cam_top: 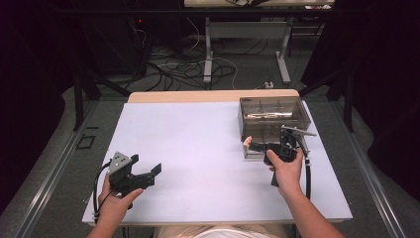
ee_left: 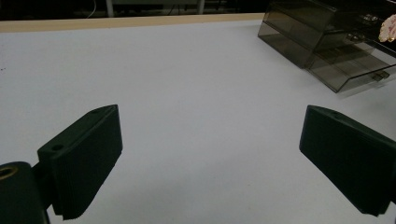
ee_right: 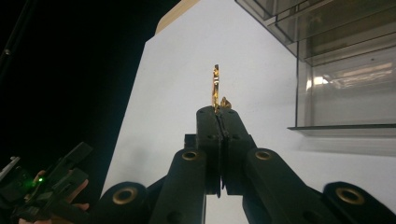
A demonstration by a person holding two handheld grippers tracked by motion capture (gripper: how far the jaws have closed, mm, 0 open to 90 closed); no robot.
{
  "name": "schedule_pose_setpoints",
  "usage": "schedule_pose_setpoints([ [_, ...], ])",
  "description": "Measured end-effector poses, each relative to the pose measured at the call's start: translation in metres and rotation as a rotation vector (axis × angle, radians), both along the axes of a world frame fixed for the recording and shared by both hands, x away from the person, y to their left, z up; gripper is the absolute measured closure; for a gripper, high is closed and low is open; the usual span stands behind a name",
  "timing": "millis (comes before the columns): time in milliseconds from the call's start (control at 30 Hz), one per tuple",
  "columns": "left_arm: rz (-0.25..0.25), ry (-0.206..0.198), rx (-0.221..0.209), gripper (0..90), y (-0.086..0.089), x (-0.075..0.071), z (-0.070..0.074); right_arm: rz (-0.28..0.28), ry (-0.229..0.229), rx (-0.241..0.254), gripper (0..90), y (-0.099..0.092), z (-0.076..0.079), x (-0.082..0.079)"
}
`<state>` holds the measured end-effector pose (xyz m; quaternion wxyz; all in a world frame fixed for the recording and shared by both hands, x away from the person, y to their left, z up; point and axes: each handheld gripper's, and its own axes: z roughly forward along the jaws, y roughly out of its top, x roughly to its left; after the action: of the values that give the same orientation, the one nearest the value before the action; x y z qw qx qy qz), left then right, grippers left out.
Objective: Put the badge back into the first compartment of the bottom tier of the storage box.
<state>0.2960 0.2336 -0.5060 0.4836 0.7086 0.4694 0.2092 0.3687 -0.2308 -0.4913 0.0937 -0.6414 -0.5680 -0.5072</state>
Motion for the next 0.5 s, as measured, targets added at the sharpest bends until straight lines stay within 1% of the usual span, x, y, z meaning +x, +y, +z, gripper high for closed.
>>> schedule_pose_setpoints([
  [33, 0.0, -0.001, 0.0, 5.8, 0.0, 0.0001, -0.0001, 0.0, -0.001, -0.003, 88.5, -0.0008, 0.0004, 0.0],
  [67, 0.001, -0.001, -0.001, 5.8, 0.0, 0.0002, -0.0002, 0.001, 0.01, -0.008, 88.4, -0.0015, 0.0014, 0.0],
  [167, 0.001, 0.0, -0.001, 5.8, 0.0001, 0.0003, -0.0003, -0.008, 0.003, -0.027, 88.5, -0.0028, 0.001, 0.0005],
  [200, 0.0, -0.001, -0.001, 5.8, 0.0001, 0.0002, -0.0002, -0.008, 0.0, -0.025, 88.5, -0.0032, 0.0008, 0.0008],
  [233, -0.001, 0.0, 0.0, 5.8, 0.0002, 0.0001, -0.0001, -0.01, -0.01, -0.047, 88.5, -0.004, 0.0, 0.0011],
  [267, -0.001, 0.001, 0.0, 5.8, 0.0003, 0.0, 0.0001, -0.011, -0.011, -0.06, 88.4, -0.0046, 0.0001, 0.0011],
  [300, 0.0, 0.001, -0.001, 5.8, 0.0003, -0.0001, 0.0001, -0.031, -0.027, -0.056, 88.5, -0.0039, -0.0009, 0.0014],
  [333, -0.001, 0.002, 0.0, 5.8, 0.0004, -0.0001, 0.0001, -0.034, -0.029, -0.064, 88.5, -0.0047, -0.0014, 0.0014],
  [367, 0.0, 0.002, -0.001, 5.8, 0.0004, 0.0, 0.0001, -0.032, -0.021, -0.063, 88.4, -0.0058, -0.0013, 0.0014],
  [433, -0.001, 0.001, 0.0, 5.8, 0.0004, 0.0001, 0.0, -0.037, -0.032, -0.077, 88.5, -0.0073, -0.003, 0.0019],
  [467, -0.001, 0.001, 0.0, 5.8, 0.0003, 0.0001, 0.0, -0.043, -0.031, -0.074, 88.5, -0.0074, -0.0033, 0.0023],
  [500, -0.002, 0.0, 0.0, 5.8, 0.0003, 0.0001, 0.0, -0.036, -0.027, -0.077, 88.5, -0.0085, -0.0034, 0.0024],
])
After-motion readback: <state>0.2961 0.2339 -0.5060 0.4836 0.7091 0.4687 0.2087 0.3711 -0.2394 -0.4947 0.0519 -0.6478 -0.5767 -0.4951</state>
